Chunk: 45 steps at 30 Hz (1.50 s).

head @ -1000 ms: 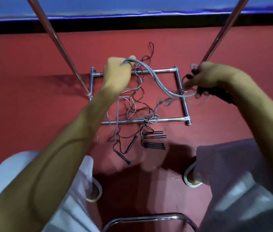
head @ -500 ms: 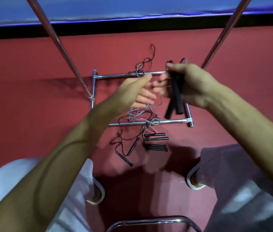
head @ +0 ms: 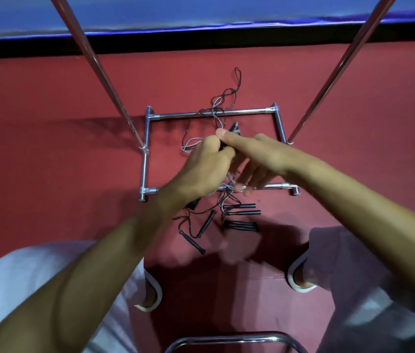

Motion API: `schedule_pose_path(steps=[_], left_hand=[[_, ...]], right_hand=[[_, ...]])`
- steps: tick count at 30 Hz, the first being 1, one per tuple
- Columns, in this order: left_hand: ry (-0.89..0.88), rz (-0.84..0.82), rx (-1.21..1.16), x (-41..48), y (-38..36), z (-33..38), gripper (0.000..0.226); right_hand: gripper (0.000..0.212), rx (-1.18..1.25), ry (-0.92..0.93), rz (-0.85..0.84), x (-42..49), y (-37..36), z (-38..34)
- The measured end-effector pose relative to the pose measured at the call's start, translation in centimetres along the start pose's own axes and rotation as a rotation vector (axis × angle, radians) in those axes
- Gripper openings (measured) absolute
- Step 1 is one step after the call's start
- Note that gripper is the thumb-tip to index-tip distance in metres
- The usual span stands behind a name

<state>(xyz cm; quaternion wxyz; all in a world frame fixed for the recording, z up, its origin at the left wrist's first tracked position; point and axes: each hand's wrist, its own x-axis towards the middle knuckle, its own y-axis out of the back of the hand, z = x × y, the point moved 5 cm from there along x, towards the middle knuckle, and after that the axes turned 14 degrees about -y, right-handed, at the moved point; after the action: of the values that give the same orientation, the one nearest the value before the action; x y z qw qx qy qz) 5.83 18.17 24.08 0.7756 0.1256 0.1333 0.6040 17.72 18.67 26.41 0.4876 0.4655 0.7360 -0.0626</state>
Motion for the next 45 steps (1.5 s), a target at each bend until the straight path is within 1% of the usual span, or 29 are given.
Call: schedule_pose_path(steps=[1, 2, 3, 4, 6, 7, 8, 9, 11, 12, 14, 16, 17, 18, 21, 24, 27, 29, 30, 32, 34, 35, 37, 38, 40, 43, 45], left_hand=[[-0.008, -0.014, 0.034, -0.1, 0.4, 0.1, 0.022], [-0.023, -0.037, 0.049, -0.1, 0.7, 0.2, 0.024], [-0.03, -0.068, 0.06, -0.2, 1.0, 0.1, 0.029], [-0.037, -0.1, 0.089, -0.4, 1.3, 0.3, 0.038], [-0.072, -0.137, 0.172, -0.7, 1.9, 0.5, 0.052], [-0.066, -0.143, 0.172, -0.7, 2.1, 0.5, 0.056], [-0.054, -0.15, 0.134, -0.7, 2.4, 0.3, 0.057], [-0.045, -0.146, 0.1, -0.7, 2.6, 0.2, 0.056], [-0.049, -0.129, 0.099, -0.6, 3.2, 0.4, 0.049], [-0.073, -0.116, 0.121, -0.5, 3.5, 0.6, 0.045], [-0.132, -0.055, 0.201, -0.4, 4.3, 1.0, 0.038], [-0.184, 0.069, 0.392, -0.5, 5.3, 1.3, 0.038], [-0.212, 0.126, 0.482, -0.6, 5.7, 1.4, 0.037], [-0.248, 0.172, 0.555, -0.7, 6.0, 1.5, 0.033], [-0.354, 0.272, 0.742, -1.1, 6.3, 2.1, 0.019], [-0.438, 0.313, 0.912, -1.4, 5.9, 3.2, 0.024], [-0.521, 0.388, 0.984, -1.7, 5.8, 4.4, 0.026], [-0.497, 0.417, 0.982, -1.8, 5.7, 4.7, 0.029], [-0.474, 0.419, 0.984, -1.9, 5.6, 4.8, 0.029], [-0.455, 0.42, 0.985, -2.0, 5.2, 4.8, 0.023], [-0.438, 0.381, 1.007, -1.8, 4.8, 4.3, 0.019], [-0.418, 0.355, 1.041, -1.6, 4.6, 4.0, 0.024], [-0.369, 0.294, 1.107, -1.4, 4.1, 3.6, 0.034], [-0.315, 0.244, 1.119, -1.3, 3.9, 3.3, 0.035], [-0.201, 0.087, 1.174, -1.0, 3.3, 2.4, 0.036], [-0.188, -0.101, 1.225, -0.9, 2.4, 2.0, 0.04], [-0.176, -0.214, 1.151, -0.6, 2.3, 1.3, 0.042]], right_hand=[[0.086, -0.088, -0.039, 0.011, -0.2, 0.8, 0.2], [0.093, -0.155, -0.041, 0.072, -0.3, 1.7, 0.3], [0.096, -0.192, -0.007, 0.181, -0.4, 2.9, 0.2], [0.097, -0.198, 0.066, 0.316, -0.4, 4.1, 0.0], [0.091, -0.132, 0.306, 0.547, -0.7, 6.1, -0.6], [0.082, -0.079, 0.439, 0.568, -0.7, 6.6, -0.9], [0.069, -0.015, 0.559, 0.491, -0.5, 6.3, -1.3], [0.06, 0.041, 0.637, 0.342, -0.2, 5.4, -1.6], [0.064, 0.115, 0.643, 0.023, 0.8, 2.7, -1.8], [0.064, 0.106, 0.63, -0.072, 1.1, 1.6, -1.7], [0.052, 0.039, 0.62, -0.174, 1.3, 0.1, -1.4], [0.034, -0.002, 0.588, -0.216, 1.7, -0.1, -0.9], [0.03, -0.023, 0.581, -0.19, 1.9, 0.1, -0.8], [0.028, -0.052, 0.591, -0.126, 2.0, 0.3, -0.9], [0.027, -0.22, 0.677, 0.156, 2.0, 1.1, -1.5], [0.021, -0.249, 0.767, 0.318, 0.6, 1.9, -1.9], [0.017, -0.309, 0.865, 0.449, -1.0, 2.4, -2.3], [0.01, -0.329, 0.903, 0.502, -1.6, 2.5, -2.4], [0.012, -0.318, 0.911, 0.529, -1.8, 2.6, -2.4], [0.017, -0.288, 0.932, 0.589, -2.2, 2.8, -2.4], [0.013, -0.278, 0.961, 0.664, -2.5, 3.0, -2.5], [0.013, -0.292, 0.972, 0.696, -2.6, 3.1, -2.6], [0.018, -0.364, 0.987, 0.709, -2.7, 3.2, -2.8], [0.021, -0.407, 0.99, 0.702, -2.7, 3.1, -2.8], [0.026, -0.48, 0.993, 0.697, -2.4, 2.9, -2.7], [0.028, -0.544, 0.903, 0.693, -1.3, 3.0, -2.2], [0.028, -0.531, 0.806, 0.633, -0.2, 3.7, -1.8]])
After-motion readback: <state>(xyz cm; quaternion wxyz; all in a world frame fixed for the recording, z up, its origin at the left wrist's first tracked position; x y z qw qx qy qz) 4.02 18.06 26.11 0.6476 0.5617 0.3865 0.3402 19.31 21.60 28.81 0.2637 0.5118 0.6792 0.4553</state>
